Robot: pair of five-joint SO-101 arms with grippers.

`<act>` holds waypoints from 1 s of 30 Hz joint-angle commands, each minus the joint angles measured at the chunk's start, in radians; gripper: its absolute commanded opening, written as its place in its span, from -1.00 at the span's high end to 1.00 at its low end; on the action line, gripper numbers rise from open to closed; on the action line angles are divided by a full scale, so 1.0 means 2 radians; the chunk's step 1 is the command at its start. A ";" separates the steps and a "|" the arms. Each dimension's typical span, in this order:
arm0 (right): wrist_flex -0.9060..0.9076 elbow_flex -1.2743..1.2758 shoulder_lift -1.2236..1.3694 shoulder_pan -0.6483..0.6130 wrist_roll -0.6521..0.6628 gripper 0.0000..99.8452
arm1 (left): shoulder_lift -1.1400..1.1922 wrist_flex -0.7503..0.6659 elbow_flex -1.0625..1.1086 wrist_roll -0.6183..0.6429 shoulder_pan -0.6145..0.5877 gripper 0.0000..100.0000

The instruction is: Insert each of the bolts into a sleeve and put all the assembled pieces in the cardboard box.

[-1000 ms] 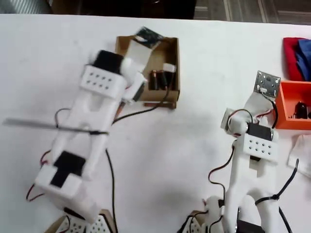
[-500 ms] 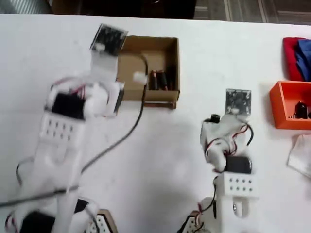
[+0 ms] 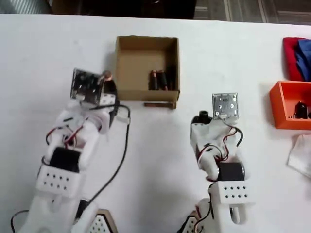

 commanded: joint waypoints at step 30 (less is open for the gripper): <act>-0.228 0.009 -0.016 -0.125 0.005 0.95 | 0.171 -0.083 -0.300 0.186 0.192 0.95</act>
